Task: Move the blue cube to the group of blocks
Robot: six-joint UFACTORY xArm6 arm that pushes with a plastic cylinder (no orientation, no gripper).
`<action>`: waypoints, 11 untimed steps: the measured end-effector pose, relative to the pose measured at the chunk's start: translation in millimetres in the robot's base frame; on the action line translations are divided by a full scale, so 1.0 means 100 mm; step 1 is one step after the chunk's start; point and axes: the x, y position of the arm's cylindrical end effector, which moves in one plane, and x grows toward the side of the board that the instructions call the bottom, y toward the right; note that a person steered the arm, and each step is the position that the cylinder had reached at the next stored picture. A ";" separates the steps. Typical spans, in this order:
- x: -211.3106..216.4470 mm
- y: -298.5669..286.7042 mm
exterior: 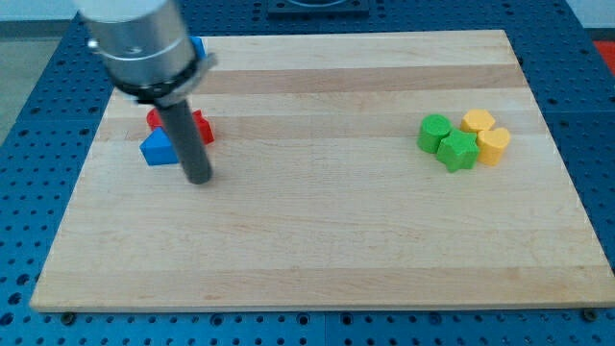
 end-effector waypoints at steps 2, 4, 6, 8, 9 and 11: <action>-0.59 0.44; -1.64 0.41; -2.50 0.17; -2.74 -0.21; -2.74 -0.59; -2.74 -0.89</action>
